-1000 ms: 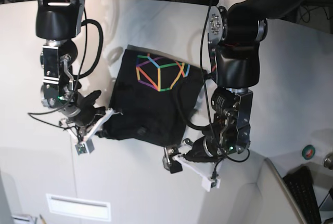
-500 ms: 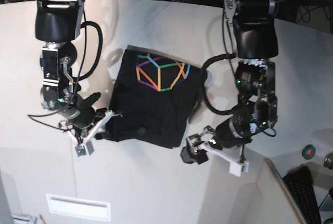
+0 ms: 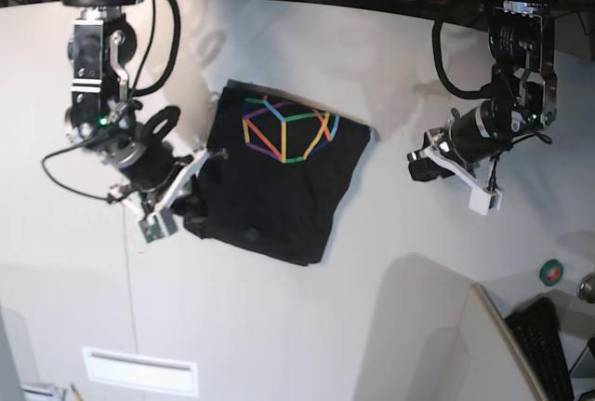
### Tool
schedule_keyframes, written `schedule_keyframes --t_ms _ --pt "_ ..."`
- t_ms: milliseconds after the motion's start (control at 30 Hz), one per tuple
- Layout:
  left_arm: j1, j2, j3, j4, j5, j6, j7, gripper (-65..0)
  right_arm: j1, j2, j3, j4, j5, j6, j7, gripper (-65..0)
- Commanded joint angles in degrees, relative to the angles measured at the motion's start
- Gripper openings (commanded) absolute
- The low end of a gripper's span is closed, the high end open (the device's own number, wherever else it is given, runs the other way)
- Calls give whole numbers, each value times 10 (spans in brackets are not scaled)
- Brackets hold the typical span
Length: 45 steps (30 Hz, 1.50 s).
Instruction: Layout the t-shirt on the table in an organized manner, then fold the t-shirt properly
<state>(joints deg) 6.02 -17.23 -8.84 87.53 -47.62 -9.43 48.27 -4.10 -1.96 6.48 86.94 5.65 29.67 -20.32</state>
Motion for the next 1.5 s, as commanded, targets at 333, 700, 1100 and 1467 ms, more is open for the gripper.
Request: schedule_keyframes --t_ms 333,700,1100,1467 --pt "-32 112 4 -24 221 -5 -92 -650 -67 6 -77 23 3 2 -60 -650" --pt "-56 164 60 -114 315 -5 -92 -650 -54 7 -92 -47 3 -1 -60 -650" --pt "-34 164 68 -91 310 -5 -93 -650 -46 24 -58 -79 3 -2 -58 -650" --pt "83 125 45 147 312 -7 -89 -650 -177 38 -7 169 2 2 -60 -650"
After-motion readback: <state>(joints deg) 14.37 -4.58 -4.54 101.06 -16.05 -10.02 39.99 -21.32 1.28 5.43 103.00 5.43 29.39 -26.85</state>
